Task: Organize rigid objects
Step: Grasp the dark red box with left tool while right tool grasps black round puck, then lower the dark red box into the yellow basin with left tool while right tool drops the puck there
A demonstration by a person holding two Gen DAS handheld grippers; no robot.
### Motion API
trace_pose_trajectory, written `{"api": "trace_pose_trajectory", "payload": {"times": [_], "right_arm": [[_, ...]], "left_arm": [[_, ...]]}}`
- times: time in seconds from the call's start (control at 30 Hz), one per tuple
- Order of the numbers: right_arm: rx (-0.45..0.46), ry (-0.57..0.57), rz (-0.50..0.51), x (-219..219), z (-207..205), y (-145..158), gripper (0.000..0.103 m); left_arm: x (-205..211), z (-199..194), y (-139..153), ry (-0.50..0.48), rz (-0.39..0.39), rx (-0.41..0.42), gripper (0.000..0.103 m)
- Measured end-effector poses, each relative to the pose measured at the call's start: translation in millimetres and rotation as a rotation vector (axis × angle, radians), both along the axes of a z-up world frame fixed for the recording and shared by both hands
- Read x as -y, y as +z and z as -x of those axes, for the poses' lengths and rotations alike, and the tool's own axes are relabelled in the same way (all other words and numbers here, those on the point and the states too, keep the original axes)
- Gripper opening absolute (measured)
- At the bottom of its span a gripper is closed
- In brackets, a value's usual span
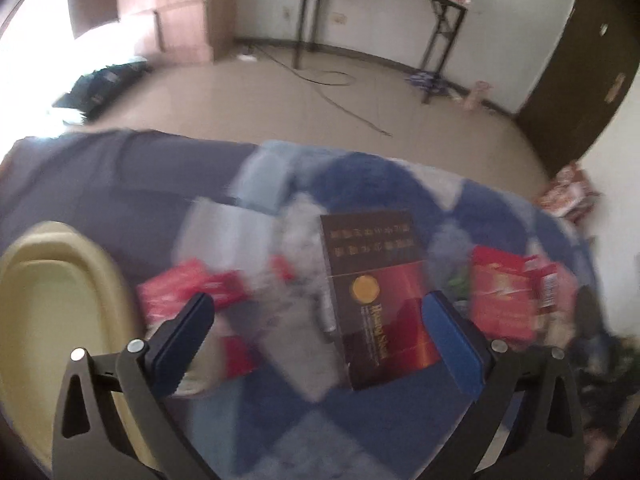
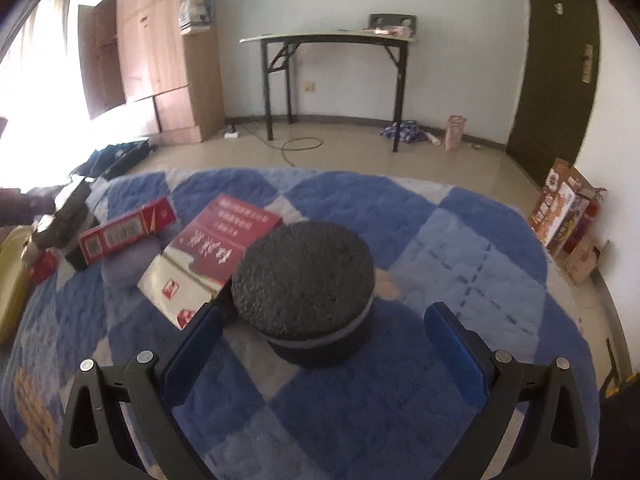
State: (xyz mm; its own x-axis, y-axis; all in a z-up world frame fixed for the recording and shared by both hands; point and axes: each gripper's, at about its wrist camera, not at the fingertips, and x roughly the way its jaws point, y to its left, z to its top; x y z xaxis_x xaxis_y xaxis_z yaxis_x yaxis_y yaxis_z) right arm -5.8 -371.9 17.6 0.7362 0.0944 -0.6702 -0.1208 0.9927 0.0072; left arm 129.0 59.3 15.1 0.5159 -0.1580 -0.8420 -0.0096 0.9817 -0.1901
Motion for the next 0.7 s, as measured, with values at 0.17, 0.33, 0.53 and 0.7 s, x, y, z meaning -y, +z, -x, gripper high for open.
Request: {"api": "trace_pose_trajectory", "payload": {"times": [0.17,0.33,0.53,0.7], "right_arm": [[0.036,0.022,0.043,-2.4,-2.0,-4.1,0.103],[0.066,0.035,0.104,-13.2,-3.0,-8.7,0.1],[0.108,0.05,0.077,-10.2,-5.3,-11.6,0.068],[0.113,0.07,0.003,3.7,-3.6,-12.0,0.067]], "left_arm": [[16.4,-7.6,7.4,-0.017,-0.033,0.0,0.102],[13.7,-13.3,5.5,-0.008,-0.019,-0.022,0.097],[10.0,-18.5,1.4,-0.003,-0.042,-0.04,0.059],[3.5,-15.2,0.8,-0.006,0.02,-0.023,0.058]]}}
